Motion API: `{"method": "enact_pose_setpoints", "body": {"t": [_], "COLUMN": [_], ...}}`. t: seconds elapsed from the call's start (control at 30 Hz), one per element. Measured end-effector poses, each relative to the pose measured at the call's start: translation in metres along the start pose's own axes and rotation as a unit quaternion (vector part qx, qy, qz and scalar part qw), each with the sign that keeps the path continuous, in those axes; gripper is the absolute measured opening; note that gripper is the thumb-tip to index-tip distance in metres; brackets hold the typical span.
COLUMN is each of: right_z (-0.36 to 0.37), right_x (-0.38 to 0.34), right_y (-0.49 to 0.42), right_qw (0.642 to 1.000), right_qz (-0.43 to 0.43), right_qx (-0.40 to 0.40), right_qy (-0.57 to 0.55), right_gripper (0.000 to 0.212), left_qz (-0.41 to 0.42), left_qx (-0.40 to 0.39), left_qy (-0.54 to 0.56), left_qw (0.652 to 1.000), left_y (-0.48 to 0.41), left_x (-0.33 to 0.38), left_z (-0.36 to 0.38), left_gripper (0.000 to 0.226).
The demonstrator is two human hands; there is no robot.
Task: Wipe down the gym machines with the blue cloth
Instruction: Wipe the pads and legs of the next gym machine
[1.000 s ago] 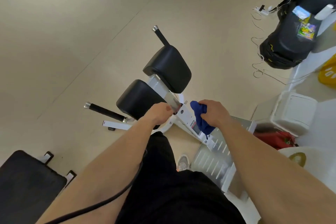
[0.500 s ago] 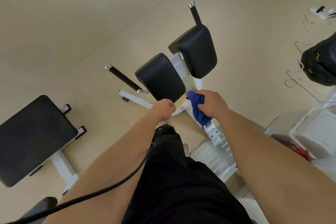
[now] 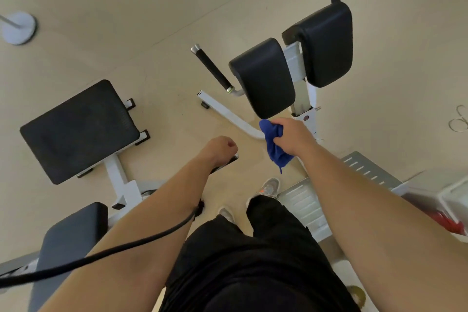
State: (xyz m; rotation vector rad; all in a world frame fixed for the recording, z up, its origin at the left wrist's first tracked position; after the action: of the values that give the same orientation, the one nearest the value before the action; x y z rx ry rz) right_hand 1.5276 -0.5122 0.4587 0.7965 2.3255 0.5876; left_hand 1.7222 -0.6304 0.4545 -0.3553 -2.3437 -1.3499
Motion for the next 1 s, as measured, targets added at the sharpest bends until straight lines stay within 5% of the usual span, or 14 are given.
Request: {"method": "enact_pose_setpoints", "body": {"t": [0.53,0.83,1.0], "right_z": [0.151,0.252,0.307], "right_x": [0.032,0.124,0.188], "right_y": [0.064,-0.032,-0.116], "right_qw": [0.997,0.994,0.994], "right_qz": [0.064,0.074,0.100], "right_qx": [-0.039,-0.068,-0.001], "right_qy": [-0.036,-0.053,-0.045], "right_gripper": [0.031,0.032,0.044], "left_qz": [0.026,0.038,0.059], "left_qx": [-0.121,-0.124,-0.095], "left_qy": [-0.084,-0.064,-0.033], "left_qw": [0.989,0.990,0.993], "left_y": [-0.001,-0.135,-0.244], "left_x": [-0.126,-0.153,-0.168], "left_z": [0.096,0.193,0.242], "left_gripper": [0.032,0.028,0.025]}}
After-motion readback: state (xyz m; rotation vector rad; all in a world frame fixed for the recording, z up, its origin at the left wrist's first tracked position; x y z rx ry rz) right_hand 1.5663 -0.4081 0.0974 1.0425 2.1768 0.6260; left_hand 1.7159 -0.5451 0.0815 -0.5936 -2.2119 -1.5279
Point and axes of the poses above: each hand's wrist, its own y-axis away from the middle knuckle, its own z-axis out of the palm, x = y × z, the point moved 3 cm from there along -y, towards the middle knuckle, and after that the axes turned 13 degrees about y, right-handed, at the moved point
